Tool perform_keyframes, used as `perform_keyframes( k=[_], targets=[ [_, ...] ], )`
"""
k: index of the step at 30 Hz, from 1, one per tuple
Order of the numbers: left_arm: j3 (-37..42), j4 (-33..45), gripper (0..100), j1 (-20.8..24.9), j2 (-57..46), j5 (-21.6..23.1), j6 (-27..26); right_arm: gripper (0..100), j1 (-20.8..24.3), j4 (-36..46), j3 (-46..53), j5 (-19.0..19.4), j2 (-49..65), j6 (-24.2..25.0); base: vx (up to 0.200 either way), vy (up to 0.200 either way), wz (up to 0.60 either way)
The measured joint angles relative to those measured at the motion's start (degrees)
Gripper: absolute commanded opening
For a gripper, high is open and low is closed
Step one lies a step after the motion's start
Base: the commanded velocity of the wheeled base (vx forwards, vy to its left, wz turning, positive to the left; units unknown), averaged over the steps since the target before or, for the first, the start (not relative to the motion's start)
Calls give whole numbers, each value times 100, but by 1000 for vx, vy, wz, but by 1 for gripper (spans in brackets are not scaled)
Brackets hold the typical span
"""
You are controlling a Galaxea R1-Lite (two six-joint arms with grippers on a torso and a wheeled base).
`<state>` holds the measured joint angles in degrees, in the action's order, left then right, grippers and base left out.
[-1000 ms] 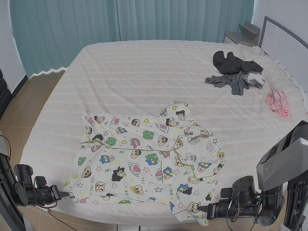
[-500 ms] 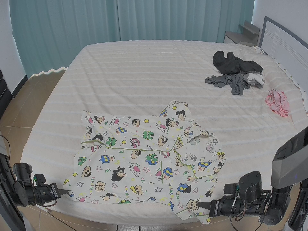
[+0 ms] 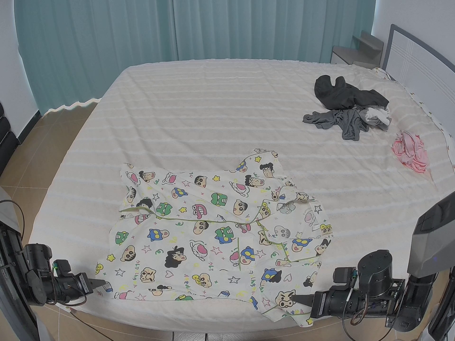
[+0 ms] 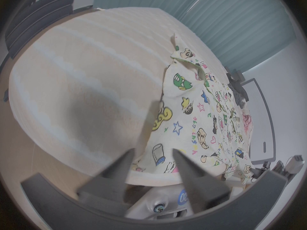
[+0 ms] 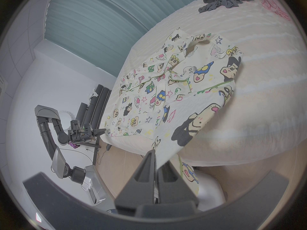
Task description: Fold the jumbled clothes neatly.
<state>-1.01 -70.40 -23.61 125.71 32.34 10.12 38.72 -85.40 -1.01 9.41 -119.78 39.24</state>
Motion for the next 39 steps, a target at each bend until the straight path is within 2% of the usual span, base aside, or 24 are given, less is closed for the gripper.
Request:
perform_keyframes(
  k=[7, 9, 13, 17, 21, 22, 27, 39],
  targets=[
    [0, 294, 100, 82, 56, -117, 644, 0, -5, -6, 0, -6, 35, 91, 0, 0, 0],
    [0, 313, 100, 165, 32, -333, 862, 0, 0, -16, 0, -6, 41, 113, 0, 0, 0],
    [0, 288, 100, 510, 0, -1037, 1512, 0, 0, -35, 0, -6, 49, 129, 0, 0, 0],
    [2, 22, 100, 906, -5, -1420, 2187, 0, 4, -57, 0, -11, 60, 135, 0, 0, 0],
    [0, -345, 100, 1130, 74, -1809, 2426, 0, 4, -79, 0, -24, 68, 138, 0, 0, 0],
    [0, -427, 0, 1179, 116, -1910, 2445, 0, 4, -85, 0, -24, 71, 138, 0, 0, 0],
    [0, -746, 0, 1348, 334, -2119, 2477, 0, 0, -96, 0, -38, 83, 138, 0, 0, 0],
    [0, -621, 0, 1441, 380, -2183, 2442, 0, 17, -50, 0, -197, 129, 178, 0, 0, 0]
  ],
)
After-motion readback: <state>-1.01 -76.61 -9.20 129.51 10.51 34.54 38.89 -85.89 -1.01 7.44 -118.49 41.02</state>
